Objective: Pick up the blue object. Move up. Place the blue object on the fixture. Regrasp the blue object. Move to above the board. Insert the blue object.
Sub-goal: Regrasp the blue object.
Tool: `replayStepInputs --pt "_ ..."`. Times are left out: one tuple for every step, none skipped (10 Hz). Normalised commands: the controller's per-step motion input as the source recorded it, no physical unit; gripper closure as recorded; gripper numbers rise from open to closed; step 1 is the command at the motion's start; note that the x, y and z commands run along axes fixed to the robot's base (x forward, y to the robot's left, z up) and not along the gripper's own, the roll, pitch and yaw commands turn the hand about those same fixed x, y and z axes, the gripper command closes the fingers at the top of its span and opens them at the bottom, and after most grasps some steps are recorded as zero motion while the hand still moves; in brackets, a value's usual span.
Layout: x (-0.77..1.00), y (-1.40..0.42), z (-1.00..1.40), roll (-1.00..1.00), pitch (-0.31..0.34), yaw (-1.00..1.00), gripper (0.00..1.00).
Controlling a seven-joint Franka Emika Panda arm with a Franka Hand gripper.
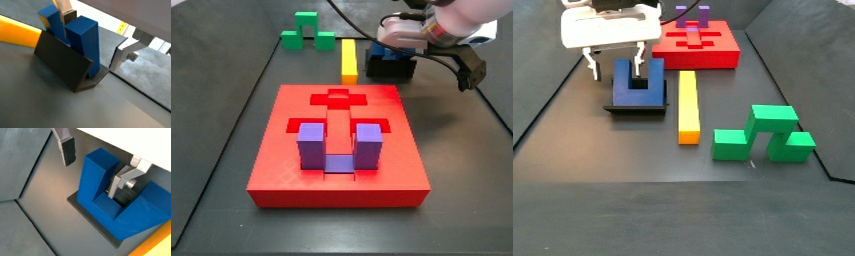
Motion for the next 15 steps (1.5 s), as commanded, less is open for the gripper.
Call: replayStepInputs --pt "0.00 -0.16 -0.05 0.34 0.000 0.00 0.00" --pt "-0.01 -0.15 -0.02 0.31 0.000 0.00 0.00" --pt "0.00 -0.08 0.00 0.16 0.000 0.00 0.00" --pt "0.00 -0.01 0.00 0.10 0.000 0.00 0.00" --pt "0.00 0.00 0.00 0.03 0.000 0.00 0.00" --pt "0.00 0.00 0.00 0.13 0.000 0.01 0.00" --pt "0.00 0.00 0.00 0.16 0.000 0.00 0.00" --pt "0.00 0.00 0.00 0.10 0.000 0.00 0.00" --pt "0.00 0.00 0.00 0.00 0.000 0.00 0.00" --pt "0.00 0.00 0.00 0.00 0.000 0.00 1.00" --pt "0.00 0.00 0.00 0.00 0.000 0.00 1.00" --pt "0.00 0.00 0.00 0.00 0.000 0.00 1.00" --pt "0.00 0.00 0.00 0.00 0.000 0.00 1.00" --pt "0.00 0.00 0.00 0.00 0.000 0.00 1.00" --pt "0.00 0.00 0.00 0.00 0.000 0.00 1.00"
